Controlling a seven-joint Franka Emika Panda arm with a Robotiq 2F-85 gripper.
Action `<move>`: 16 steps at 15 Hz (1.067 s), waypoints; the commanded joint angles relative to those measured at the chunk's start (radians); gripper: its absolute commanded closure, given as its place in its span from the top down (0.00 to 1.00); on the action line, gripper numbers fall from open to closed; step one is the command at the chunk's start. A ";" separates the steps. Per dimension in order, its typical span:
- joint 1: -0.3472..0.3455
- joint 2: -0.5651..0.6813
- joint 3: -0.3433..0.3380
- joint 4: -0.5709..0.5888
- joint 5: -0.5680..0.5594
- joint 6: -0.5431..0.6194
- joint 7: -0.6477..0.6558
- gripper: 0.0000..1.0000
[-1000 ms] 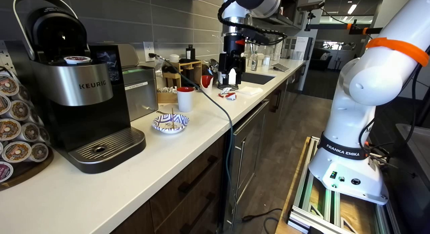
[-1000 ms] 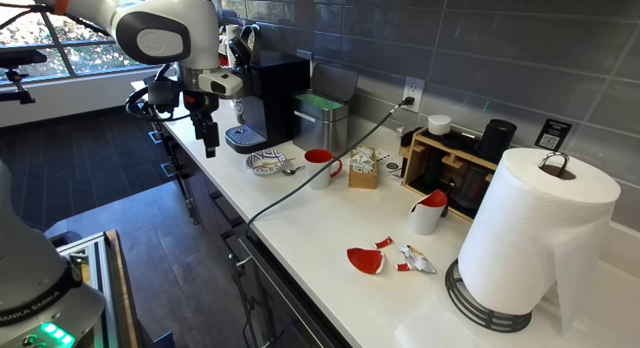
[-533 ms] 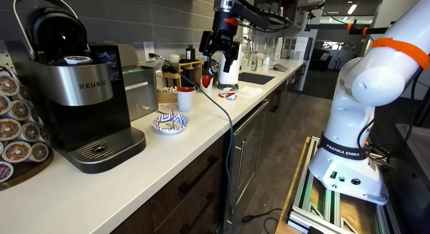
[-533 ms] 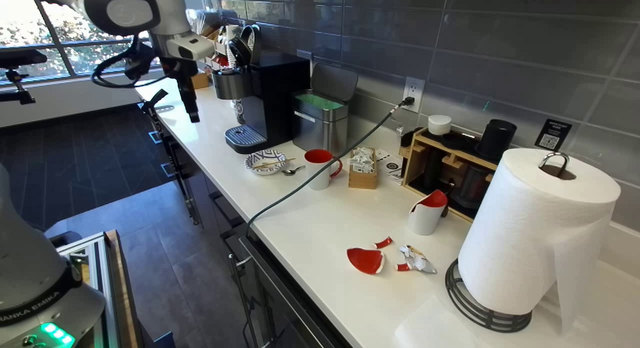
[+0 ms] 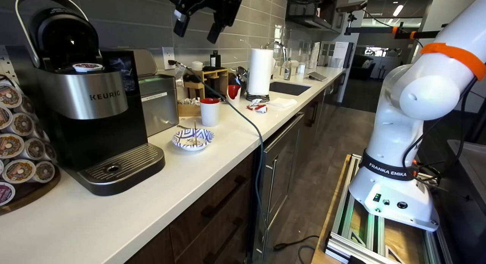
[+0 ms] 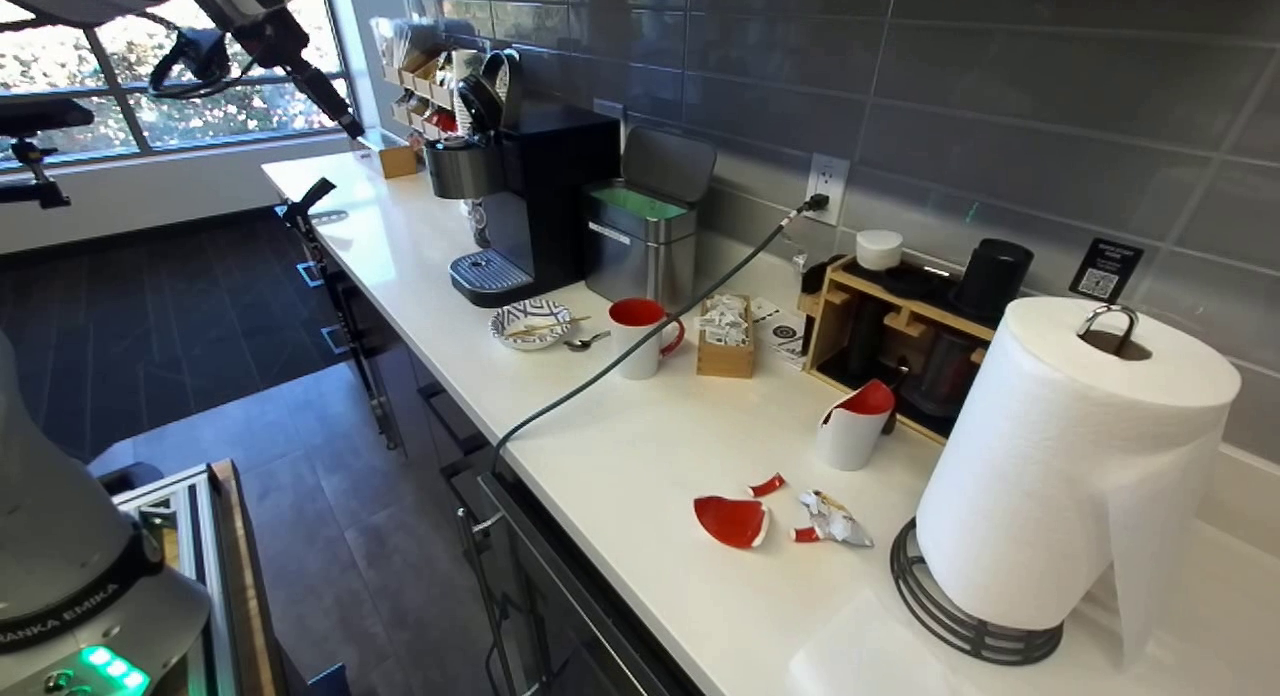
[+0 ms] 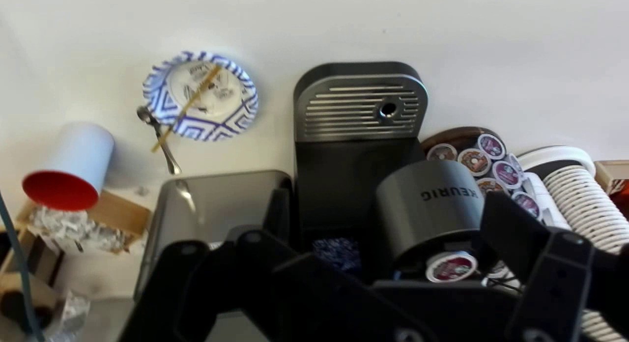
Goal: Remove the white container from inside the coffee maker and put on top of the coffee maker
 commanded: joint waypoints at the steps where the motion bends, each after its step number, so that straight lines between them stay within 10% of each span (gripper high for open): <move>1: -0.095 0.177 0.154 0.163 -0.263 -0.008 0.080 1.00; 2: -0.013 0.074 0.067 0.071 -0.162 0.005 0.052 1.00; 16: -0.039 0.497 0.153 0.410 -0.454 0.006 0.150 1.00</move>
